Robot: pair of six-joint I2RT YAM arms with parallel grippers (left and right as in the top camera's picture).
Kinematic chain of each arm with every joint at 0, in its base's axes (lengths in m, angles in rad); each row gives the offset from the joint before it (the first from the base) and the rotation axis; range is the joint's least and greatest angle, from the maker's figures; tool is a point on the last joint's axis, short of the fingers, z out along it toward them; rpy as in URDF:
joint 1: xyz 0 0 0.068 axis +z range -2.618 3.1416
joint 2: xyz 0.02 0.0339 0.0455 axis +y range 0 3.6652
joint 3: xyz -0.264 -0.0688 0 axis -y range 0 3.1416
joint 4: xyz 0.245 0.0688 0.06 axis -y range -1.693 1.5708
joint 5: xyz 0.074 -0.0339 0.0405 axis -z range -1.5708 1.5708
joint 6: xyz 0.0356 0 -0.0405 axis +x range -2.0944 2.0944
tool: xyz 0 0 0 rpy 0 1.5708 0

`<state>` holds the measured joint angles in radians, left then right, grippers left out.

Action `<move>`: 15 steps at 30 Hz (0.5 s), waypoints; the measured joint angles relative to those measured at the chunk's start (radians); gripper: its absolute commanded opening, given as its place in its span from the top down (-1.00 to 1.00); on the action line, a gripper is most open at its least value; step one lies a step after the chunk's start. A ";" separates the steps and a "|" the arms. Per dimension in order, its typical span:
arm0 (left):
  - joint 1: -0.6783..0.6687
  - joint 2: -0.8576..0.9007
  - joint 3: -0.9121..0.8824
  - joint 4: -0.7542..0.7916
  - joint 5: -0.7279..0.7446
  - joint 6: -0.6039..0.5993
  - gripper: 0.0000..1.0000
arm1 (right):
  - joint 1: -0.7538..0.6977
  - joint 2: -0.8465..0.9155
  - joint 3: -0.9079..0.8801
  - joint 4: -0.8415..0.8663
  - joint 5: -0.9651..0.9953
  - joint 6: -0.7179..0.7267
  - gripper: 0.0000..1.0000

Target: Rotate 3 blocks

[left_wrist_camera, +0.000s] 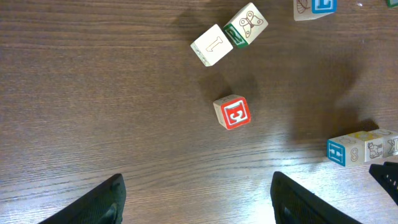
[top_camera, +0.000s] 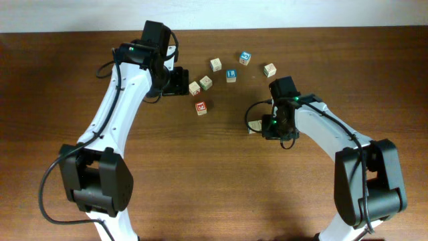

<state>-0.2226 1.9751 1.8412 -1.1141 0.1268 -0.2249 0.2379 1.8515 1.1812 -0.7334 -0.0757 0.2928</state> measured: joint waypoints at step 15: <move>0.000 0.000 0.000 0.000 0.000 0.000 -0.48 | 0.000 0.000 0.000 0.039 0.004 -0.002 0.47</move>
<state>-0.2226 1.9751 1.8412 -1.1141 0.1268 -0.2249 0.2379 1.8515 1.1812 -0.6945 -0.0715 0.2913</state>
